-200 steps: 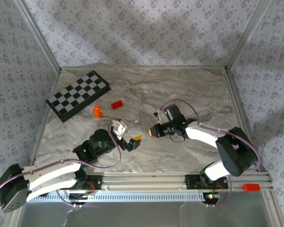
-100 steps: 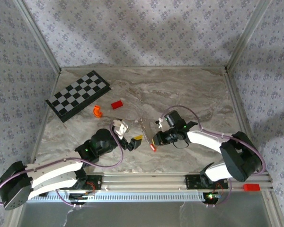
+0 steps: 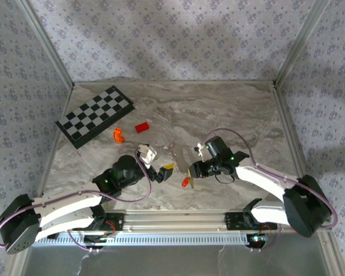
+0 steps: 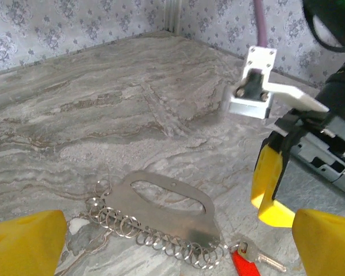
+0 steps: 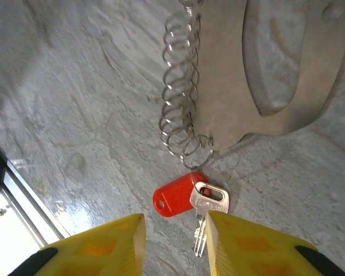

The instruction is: Put the keys on the keyring

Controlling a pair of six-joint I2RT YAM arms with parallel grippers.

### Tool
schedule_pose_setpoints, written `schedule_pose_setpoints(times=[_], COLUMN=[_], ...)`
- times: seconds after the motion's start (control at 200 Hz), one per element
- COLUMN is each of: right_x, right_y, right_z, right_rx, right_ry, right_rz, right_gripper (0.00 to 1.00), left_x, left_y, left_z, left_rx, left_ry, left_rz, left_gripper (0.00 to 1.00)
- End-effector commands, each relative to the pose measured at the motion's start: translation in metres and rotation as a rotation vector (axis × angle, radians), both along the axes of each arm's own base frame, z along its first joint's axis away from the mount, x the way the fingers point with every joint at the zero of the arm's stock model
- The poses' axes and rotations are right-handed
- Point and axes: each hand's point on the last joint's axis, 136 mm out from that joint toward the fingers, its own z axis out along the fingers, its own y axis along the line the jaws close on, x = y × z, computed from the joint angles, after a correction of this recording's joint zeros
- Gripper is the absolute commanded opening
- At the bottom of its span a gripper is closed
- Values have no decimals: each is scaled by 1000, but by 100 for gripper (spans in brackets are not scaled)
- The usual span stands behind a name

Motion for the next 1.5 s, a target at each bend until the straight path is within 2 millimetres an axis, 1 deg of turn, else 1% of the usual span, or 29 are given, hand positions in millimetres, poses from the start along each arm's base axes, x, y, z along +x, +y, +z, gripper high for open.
schedule_pose_setpoints(times=[0.0, 0.115, 0.17, 0.265, 0.465, 0.535, 0.63, 0.805, 0.87, 0.935, 1.04, 1.14, 1.309, 1.394, 1.499], right_x=[1, 6, 5, 10, 18, 21, 28, 41, 46, 50, 57, 63, 69, 71, 73], right_y=[-16, -28, -33, -45, -70, -75, -82, -92, -98, -104, -116, -127, -154, -169, -187], right_z=[8, 25, 31, 42, 65, 72, 82, 95, 97, 102, 109, 117, 125, 130, 131], right_rx=[-57, -70, -63, -73, -57, -52, -51, -51, -65, -81, -112, -133, -182, -188, -214], right_ry=[-70, -167, -189, -254, -381, -406, -433, -484, -502, -526, -569, -602, -652, -687, -746], right_rz=[-36, -62, -69, -112, -214, -236, -262, -311, -331, -357, -401, -441, -551, -642, -733], right_gripper=[42, 48, 49, 52, 64, 66, 70, 83, 89, 100, 100, 100, 100, 100, 100], left_x=[9, 14, 15, 17, 27, 32, 36, 43, 46, 50, 56, 60, 62, 61, 59], left_y=[1, 8, 12, 21, 47, 61, 74, 99, 109, 121, 134, 142, 163, 166, 172], left_z=[22, 23, 27, 30, 47, 48, 48, 45, 44, 42, 36, 34, 40, 39, 37], left_rx=[-29, -6, -1, 24, 75, 100, 116, 146, 163, 177, 208, 246, 283, 298, 323], left_ry=[-5, 12, 14, 9, -20, -13, 9, 41, 38, 24, 11, -5, -58, -76, -111], left_rz=[46, 93, 115, 147, 278, 348, 404, 532, 581, 652, 733, 796, 914, 911, 918], left_gripper=[100, 100, 100, 100, 100, 100, 100, 100, 100, 100, 100, 100, 100, 100, 100])
